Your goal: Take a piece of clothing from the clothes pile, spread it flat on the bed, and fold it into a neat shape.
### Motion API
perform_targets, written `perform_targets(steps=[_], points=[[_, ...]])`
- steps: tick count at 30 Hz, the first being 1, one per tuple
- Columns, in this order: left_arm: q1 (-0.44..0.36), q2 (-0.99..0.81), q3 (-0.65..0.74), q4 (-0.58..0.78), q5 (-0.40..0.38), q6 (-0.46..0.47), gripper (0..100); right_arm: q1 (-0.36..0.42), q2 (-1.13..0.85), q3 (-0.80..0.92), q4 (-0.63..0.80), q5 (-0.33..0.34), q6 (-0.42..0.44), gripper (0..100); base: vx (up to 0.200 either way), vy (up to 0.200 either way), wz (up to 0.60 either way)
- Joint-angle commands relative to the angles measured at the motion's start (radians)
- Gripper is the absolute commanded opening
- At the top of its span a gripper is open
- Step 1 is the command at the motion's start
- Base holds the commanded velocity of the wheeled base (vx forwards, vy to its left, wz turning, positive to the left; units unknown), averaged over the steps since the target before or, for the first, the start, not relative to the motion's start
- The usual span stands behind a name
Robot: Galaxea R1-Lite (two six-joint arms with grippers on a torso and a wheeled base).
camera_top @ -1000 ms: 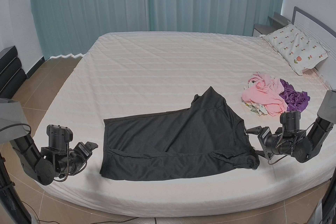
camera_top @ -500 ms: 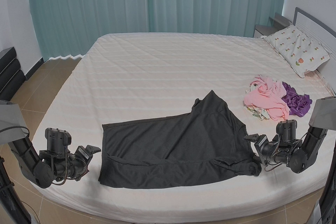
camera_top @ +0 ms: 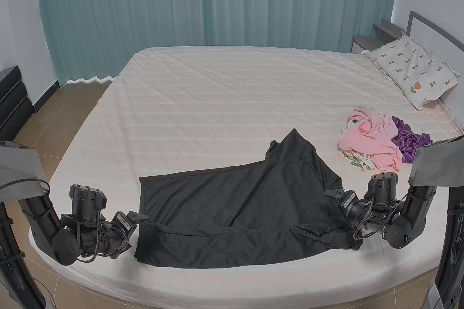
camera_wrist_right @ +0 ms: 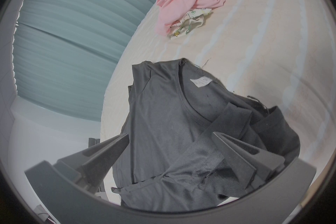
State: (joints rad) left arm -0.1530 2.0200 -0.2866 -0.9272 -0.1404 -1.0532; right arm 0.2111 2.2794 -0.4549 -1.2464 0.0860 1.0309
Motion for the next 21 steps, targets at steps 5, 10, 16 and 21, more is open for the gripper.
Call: perform_targets(steps=[5, 10, 16, 21], points=[[-0.014, 0.037, 0.014, -0.045, 0.015, 0.005, 100, 0.016, 0.081, 0.044, -0.033, -0.023, -0.092, 100, 0.0, 0.0, 0.0], [-0.017, 0.045, 0.024, -0.067, 0.019, 0.007, 100, 0.016, 0.104, 0.081, -0.105, -0.028, -0.097, 100, 0.0, 0.0, 0.0], [-0.019, 0.048, 0.026, -0.067, 0.019, 0.007, 100, 0.021, 0.114, 0.09, -0.107, -0.04, -0.101, 100, 0.0, 0.0, 0.0], [-0.02, 0.052, 0.026, -0.068, 0.019, 0.009, 100, 0.025, 0.144, 0.079, -0.111, -0.084, -0.133, 100, 0.0, 0.0, 0.0]])
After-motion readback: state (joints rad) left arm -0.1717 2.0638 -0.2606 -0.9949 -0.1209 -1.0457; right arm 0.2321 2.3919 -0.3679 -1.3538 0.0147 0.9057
